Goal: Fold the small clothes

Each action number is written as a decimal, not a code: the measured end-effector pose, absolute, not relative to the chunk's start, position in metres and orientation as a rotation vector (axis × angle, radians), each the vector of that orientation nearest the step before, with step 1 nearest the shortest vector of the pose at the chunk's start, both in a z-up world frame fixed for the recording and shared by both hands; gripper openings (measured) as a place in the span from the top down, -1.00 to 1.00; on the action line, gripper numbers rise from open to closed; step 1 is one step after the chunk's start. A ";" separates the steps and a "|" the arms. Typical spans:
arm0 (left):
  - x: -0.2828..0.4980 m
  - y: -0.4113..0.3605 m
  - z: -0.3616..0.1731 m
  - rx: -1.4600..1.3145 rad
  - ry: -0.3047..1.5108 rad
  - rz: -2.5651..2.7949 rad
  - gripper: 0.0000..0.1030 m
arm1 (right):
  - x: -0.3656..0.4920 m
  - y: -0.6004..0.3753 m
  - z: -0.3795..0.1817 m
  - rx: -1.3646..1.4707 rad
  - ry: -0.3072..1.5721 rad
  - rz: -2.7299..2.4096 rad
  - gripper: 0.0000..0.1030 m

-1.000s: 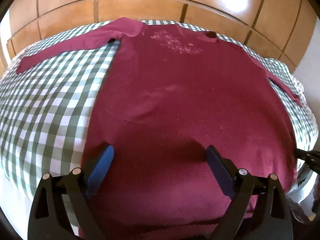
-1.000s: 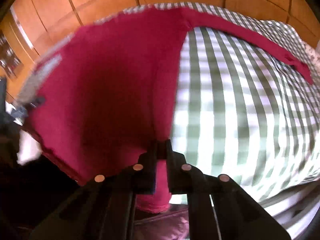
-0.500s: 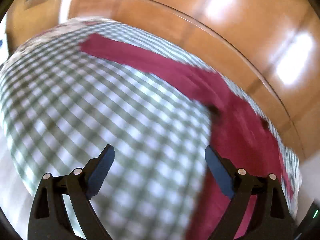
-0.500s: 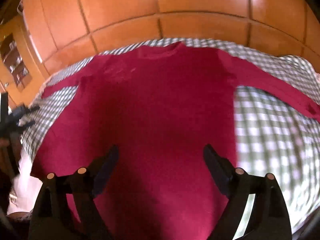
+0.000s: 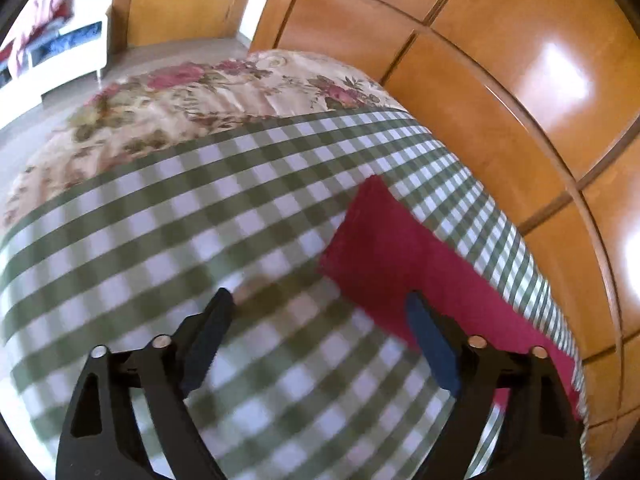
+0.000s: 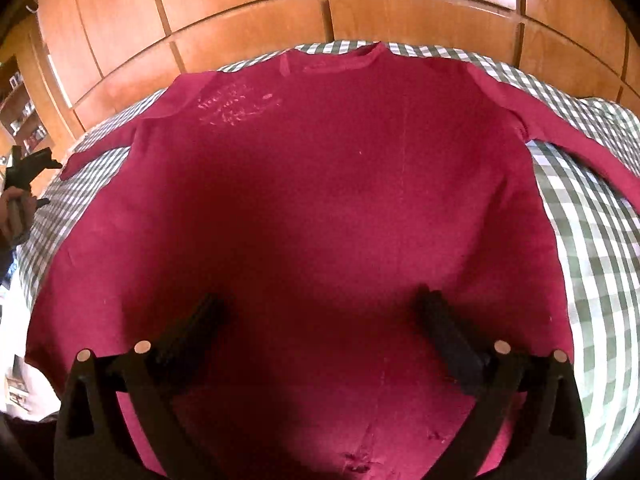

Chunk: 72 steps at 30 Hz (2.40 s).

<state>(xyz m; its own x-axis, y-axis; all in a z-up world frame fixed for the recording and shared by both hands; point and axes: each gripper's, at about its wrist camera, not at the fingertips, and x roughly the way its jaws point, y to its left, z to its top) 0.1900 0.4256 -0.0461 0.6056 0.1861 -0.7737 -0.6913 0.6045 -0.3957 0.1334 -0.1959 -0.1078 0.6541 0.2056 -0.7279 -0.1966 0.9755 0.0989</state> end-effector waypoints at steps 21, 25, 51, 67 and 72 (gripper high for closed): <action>0.159 0.391 -0.015 -0.579 0.732 0.534 -0.40 | 0.131 -0.199 -0.108 -0.001 0.788 0.211 -0.97; 0.136 0.320 -0.004 -0.564 0.765 0.221 -0.40 | 0.130 -0.197 -0.103 -0.011 0.799 0.215 -0.97; 0.002 0.109 -0.059 -0.411 1.079 -0.275 0.88 | 0.032 -0.298 -0.088 -0.021 0.898 0.141 0.83; 0.088 0.038 0.001 -0.153 0.825 -0.284 -0.47 | 0.060 -0.419 -0.063 0.462 0.768 -0.045 -0.35; 0.125 -0.006 -0.036 -0.137 0.919 -0.303 -0.47 | 0.101 -0.518 -0.061 0.734 0.650 -0.217 -0.35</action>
